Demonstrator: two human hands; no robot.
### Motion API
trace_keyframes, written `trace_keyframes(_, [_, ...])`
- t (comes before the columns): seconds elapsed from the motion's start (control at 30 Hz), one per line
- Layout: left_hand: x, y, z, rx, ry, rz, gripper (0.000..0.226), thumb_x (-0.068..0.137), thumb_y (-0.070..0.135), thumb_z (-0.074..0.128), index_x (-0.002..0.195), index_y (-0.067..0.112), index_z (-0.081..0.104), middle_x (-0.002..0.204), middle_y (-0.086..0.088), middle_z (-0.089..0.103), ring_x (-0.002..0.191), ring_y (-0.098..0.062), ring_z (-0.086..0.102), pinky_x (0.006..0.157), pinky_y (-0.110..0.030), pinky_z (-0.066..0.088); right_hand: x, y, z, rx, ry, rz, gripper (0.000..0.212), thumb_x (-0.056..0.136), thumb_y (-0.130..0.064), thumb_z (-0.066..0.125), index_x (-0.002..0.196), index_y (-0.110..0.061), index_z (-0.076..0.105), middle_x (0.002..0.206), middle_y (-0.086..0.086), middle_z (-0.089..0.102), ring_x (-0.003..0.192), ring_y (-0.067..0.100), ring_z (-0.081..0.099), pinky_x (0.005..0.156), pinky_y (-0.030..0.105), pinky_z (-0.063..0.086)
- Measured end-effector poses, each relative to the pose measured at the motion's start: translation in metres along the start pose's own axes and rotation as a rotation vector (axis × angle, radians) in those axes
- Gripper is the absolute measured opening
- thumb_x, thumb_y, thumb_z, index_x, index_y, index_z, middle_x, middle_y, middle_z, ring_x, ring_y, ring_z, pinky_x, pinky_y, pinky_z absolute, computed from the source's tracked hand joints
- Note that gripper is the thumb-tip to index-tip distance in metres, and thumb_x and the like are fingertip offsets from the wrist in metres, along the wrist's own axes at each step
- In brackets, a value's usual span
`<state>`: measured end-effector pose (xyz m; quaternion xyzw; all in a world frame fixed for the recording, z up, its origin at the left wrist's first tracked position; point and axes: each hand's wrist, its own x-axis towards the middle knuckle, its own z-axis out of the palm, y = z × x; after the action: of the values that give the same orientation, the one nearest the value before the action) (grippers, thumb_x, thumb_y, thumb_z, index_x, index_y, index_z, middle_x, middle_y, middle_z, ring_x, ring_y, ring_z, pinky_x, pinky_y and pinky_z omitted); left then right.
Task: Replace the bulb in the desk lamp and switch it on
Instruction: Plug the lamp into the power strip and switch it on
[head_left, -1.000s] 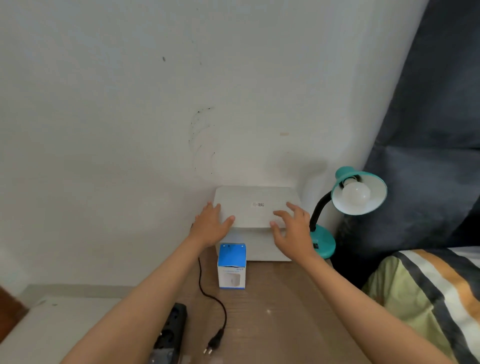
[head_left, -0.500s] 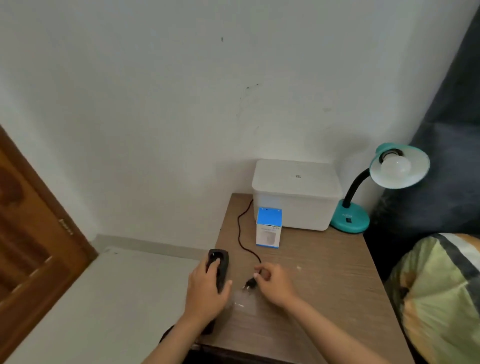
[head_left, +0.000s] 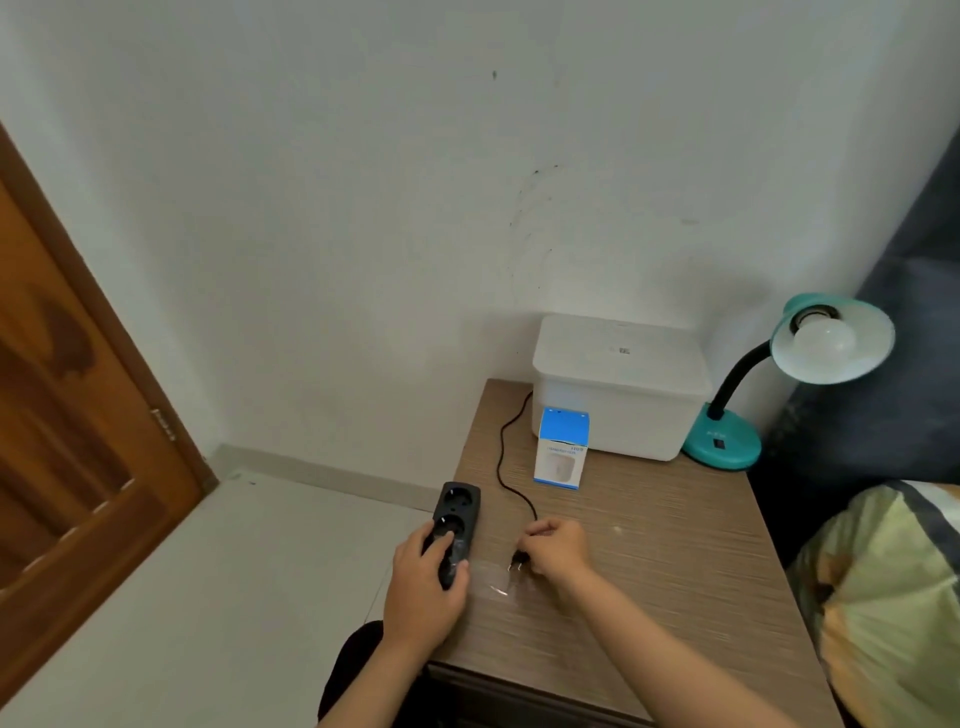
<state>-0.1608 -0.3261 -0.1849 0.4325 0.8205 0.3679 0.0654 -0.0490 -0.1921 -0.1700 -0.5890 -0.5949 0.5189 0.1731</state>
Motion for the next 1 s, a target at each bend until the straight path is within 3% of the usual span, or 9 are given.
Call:
trace_keyframes(0.1, [0.000,-0.002,0.002,-0.001,0.021,0.003,0.041,0.080,0.027,0.066,0.120,0.018,0.060,0.131,-0.002,0.050,0.121,-0.016,0.042,0.094,-0.019,0.035,-0.003,-0.006,0.002,0.215,-0.018,-0.012,0.015,0.076,-0.011,0.074,0.088,-0.012,0.065,0.086,0.005,0.067,0.071,0.016,0.064,0.056,0.025,0.051])
trace_keyframes(0.23, [0.001,-0.005,0.004,-0.008,0.046,0.010,0.041,0.078,0.026,0.068,0.117,0.017,0.062,0.129,-0.002,0.052,0.118,-0.016,0.044,0.091,-0.018,0.036,-0.007,-0.019,0.006,0.375,-0.074,-0.082,0.013,0.085,-0.013,0.065,0.098,-0.013,0.067,0.093,0.006,0.069,0.079,0.014,0.065,0.063,0.023,0.051])
trace_keyframes(0.37, [0.001,-0.006,0.005,-0.010,0.061,0.023,0.039,0.079,0.027,0.067,0.116,0.018,0.062,0.130,0.000,0.051,0.120,-0.013,0.042,0.090,-0.017,0.035,-0.003,-0.030,0.018,0.414,-0.008,-0.129,0.016,0.081,-0.003,0.067,0.097,-0.007,0.068,0.086,0.004,0.069,0.076,0.017,0.068,0.075,0.029,0.057])
trace_keyframes(0.47, [0.002,-0.006,0.006,-0.009,0.071,0.034,0.038,0.079,0.028,0.066,0.116,0.018,0.062,0.130,0.000,0.051,0.121,-0.012,0.041,0.090,-0.016,0.035,0.002,-0.035,0.028,0.377,0.078,-0.167,0.013,0.077,-0.003,0.071,0.089,-0.008,0.070,0.078,0.001,0.070,0.074,0.017,0.068,0.078,0.035,0.057])
trace_keyframes(0.6, [0.005,-0.009,0.007,0.001,0.075,0.036,0.039,0.078,0.028,0.066,0.116,0.017,0.062,0.130,0.000,0.051,0.121,-0.013,0.041,0.089,-0.016,0.035,0.001,-0.046,0.033,0.302,0.152,-0.317,0.015,0.073,-0.007,0.075,0.075,-0.015,0.063,0.077,-0.004,0.066,0.076,0.011,0.063,0.070,0.023,0.049])
trace_keyframes(0.73, [0.007,-0.011,0.009,0.006,0.078,0.041,0.038,0.077,0.027,0.066,0.114,0.017,0.063,0.130,-0.001,0.052,0.120,-0.015,0.043,0.088,-0.018,0.037,0.002,-0.053,0.040,0.279,0.157,-0.402,0.019,0.071,-0.006,0.076,0.080,-0.010,0.060,0.076,-0.003,0.065,0.071,0.004,0.060,0.061,0.011,0.042])
trace_keyframes(0.83, [0.008,-0.013,0.010,0.013,0.082,0.052,0.038,0.076,0.026,0.067,0.112,0.016,0.064,0.128,-0.002,0.053,0.118,-0.017,0.045,0.086,-0.018,0.038,0.004,-0.054,0.045,0.263,0.130,-0.450,0.020,0.071,-0.006,0.076,0.080,-0.014,0.059,0.077,-0.003,0.065,0.069,0.005,0.060,0.058,0.007,0.044])
trace_keyframes(1.0, [0.008,-0.016,0.011,0.022,0.084,0.063,0.039,0.077,0.028,0.065,0.114,0.017,0.063,0.128,-0.001,0.052,0.117,-0.015,0.045,0.084,-0.017,0.040,0.008,-0.048,0.054,0.153,0.049,-0.478,0.023,0.072,-0.009,0.076,0.090,-0.017,0.063,0.080,-0.005,0.065,0.066,0.005,0.060,0.060,0.013,0.048])
